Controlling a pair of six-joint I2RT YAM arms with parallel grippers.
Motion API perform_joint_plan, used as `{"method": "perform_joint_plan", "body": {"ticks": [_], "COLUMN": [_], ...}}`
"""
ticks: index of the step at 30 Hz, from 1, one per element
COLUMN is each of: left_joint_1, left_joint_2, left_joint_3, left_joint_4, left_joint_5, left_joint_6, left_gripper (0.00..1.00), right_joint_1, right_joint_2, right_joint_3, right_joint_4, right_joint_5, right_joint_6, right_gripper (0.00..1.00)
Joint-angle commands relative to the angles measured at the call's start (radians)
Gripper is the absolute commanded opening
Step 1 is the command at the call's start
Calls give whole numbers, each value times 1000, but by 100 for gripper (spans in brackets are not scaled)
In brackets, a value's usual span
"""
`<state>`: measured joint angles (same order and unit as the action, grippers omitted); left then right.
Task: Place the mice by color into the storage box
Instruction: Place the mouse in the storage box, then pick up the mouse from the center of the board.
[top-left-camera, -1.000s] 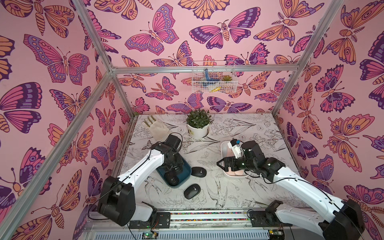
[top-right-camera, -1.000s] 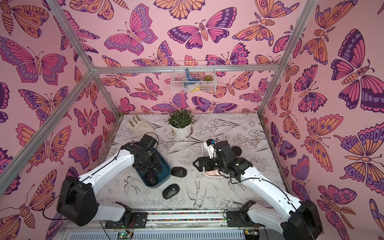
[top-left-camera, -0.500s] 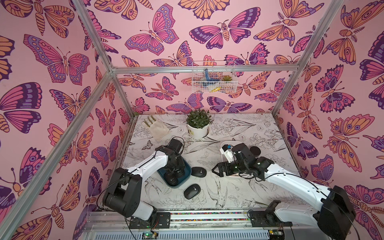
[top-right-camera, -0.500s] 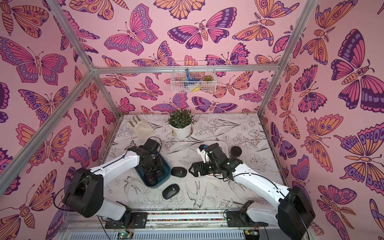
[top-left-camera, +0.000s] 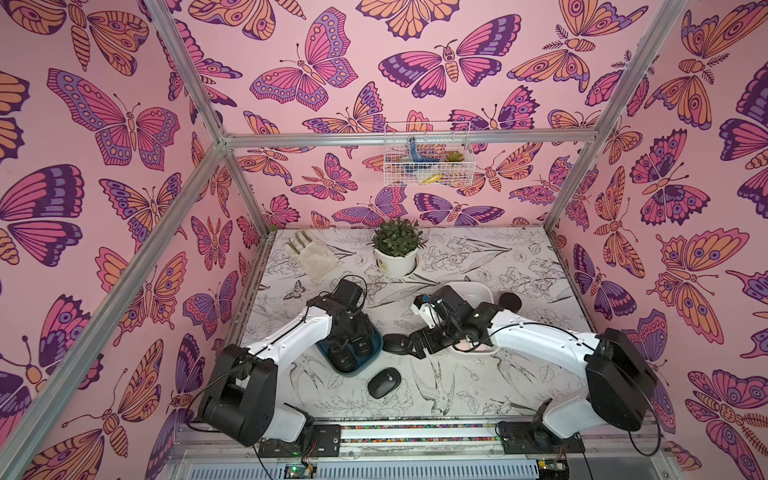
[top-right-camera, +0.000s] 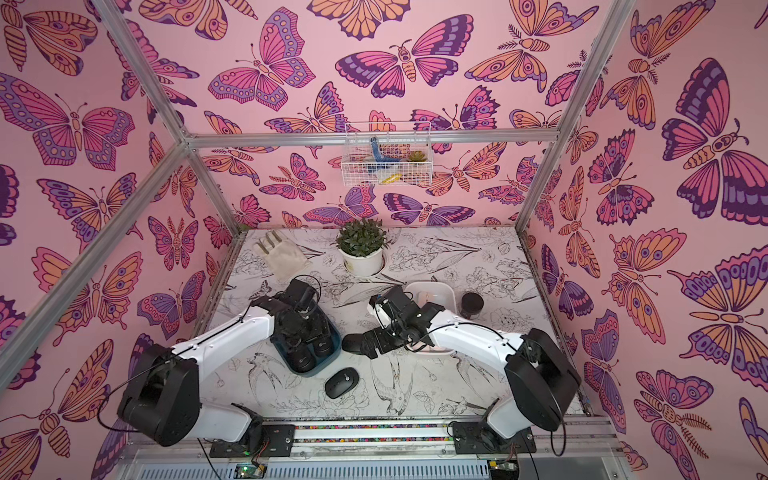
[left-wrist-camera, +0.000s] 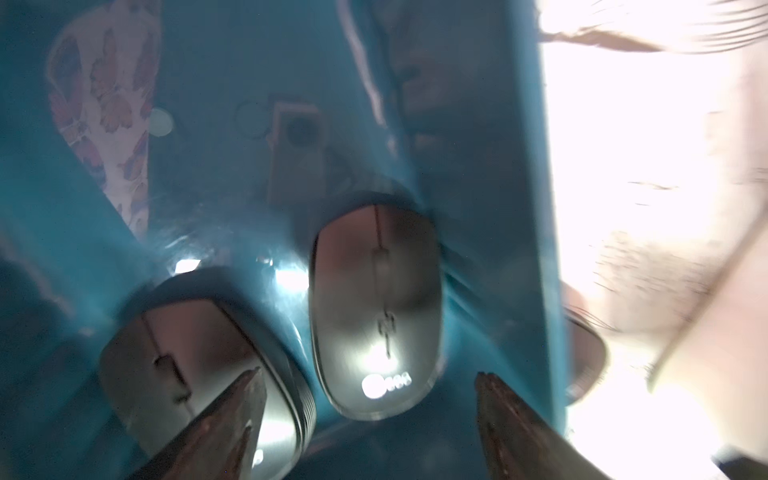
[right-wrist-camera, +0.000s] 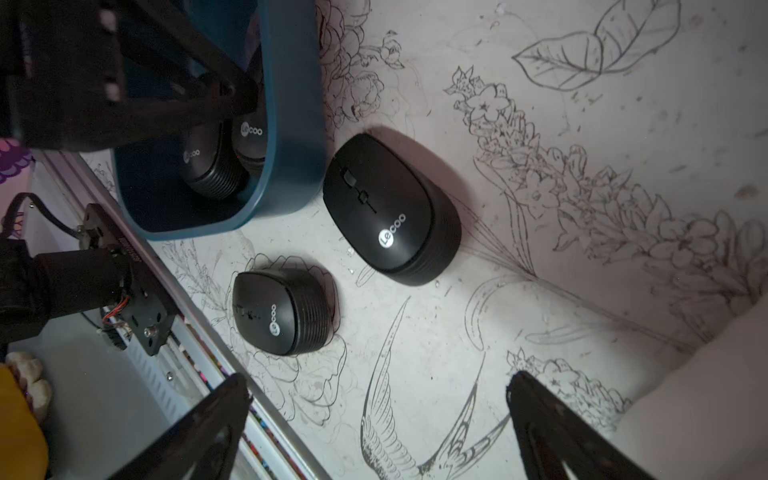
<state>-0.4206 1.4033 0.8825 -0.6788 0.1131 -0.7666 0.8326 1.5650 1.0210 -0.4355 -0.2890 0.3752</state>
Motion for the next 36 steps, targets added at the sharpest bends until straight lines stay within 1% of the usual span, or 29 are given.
{"method": "perform_joint_plan", "body": {"ticks": [1,6,10,15,21,28,34,36], "left_joint_1": [-11,-47,-63,-63,-63,-62,-61,-61], "left_joint_2": [-88,-260,-390,-492,-552,-560,-561,-563], "left_joint_3": [27,99,141,181,194,210,217,220], "left_joint_4": [-80,-189,-266,-351,-412,-439,-439,-439], "left_joint_5": [1,-52,-94,-112,-149,-181,-191,-194], "left_joint_6": [6,24,27,30,30,47,60,63], "left_gripper": [87,89,89,91,92,92,93,93], "right_joint_1": [23,42,56,57,58,69,82,85], "right_joint_2": [89,203,255,313,398,449,473,474], "right_joint_3": [60,107,142,195,288,360,360,355], "right_joint_4": [-82,-89,-91,-109,-155,-175,-164,-160], "right_joint_5": [49,54,81,108,158,197,227,240], "right_joint_6": [-84,-120,-144,-184,-237,-271,-272,-265], "right_gripper": [100,99,99,99,99,95,86,77]}}
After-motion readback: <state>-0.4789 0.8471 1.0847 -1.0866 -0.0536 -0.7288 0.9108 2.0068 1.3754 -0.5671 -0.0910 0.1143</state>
